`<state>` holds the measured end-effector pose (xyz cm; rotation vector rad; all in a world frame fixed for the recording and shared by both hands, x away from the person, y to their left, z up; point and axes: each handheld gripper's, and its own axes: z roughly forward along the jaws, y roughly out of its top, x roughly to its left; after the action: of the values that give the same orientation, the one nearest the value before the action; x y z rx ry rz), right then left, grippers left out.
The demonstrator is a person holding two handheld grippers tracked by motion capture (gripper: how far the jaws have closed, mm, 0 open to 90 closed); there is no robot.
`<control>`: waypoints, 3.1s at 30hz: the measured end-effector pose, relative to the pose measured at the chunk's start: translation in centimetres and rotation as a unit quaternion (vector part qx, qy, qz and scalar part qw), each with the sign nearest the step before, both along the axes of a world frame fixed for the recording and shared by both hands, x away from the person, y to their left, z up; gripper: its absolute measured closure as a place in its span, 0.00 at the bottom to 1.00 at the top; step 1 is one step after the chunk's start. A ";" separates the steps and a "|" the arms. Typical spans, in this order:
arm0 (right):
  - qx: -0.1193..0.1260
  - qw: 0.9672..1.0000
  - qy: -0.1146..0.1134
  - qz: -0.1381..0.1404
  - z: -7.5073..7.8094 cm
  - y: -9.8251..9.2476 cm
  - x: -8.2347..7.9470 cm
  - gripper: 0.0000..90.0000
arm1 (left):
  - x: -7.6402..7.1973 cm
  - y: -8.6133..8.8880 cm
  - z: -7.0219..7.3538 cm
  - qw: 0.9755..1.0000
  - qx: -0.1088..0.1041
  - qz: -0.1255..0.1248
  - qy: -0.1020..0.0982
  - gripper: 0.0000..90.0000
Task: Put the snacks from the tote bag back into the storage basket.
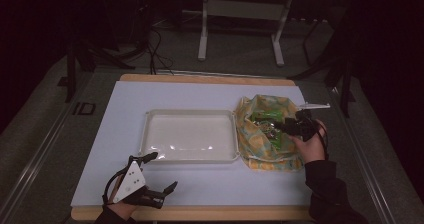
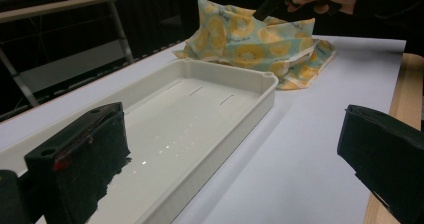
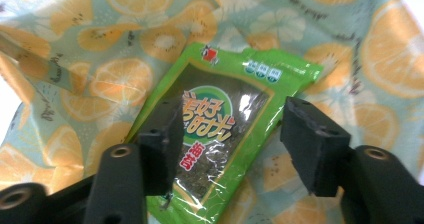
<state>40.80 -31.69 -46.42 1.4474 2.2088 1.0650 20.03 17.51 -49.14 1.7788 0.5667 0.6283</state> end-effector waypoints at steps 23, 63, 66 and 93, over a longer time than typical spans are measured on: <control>0.029 0.992 0.111 -0.044 -2.3 -0.5 1.9 0.62 | 0.1 -0.1 -0.1 1.000 0.007 -0.001 0.003 0.00; -0.009 0.984 0.168 -0.061 -3.2 1.5 2.5 0.99 | 0.0 -0.3 -0.2 1.000 0.020 -0.002 -0.003 0.00; 0.003 0.985 0.163 -0.062 -2.9 1.2 2.3 0.99 | 0.0 -0.3 -0.2 1.000 0.021 -0.002 -0.003 0.00; 0.067 0.988 0.116 -0.073 1.3 -1.9 -0.2 0.99 | 0.1 -0.3 -0.2 1.000 0.022 -0.001 -0.002 0.00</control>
<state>40.57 -33.54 -45.08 1.8455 2.1742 1.0596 20.15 17.17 -49.35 1.8195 0.5529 0.6474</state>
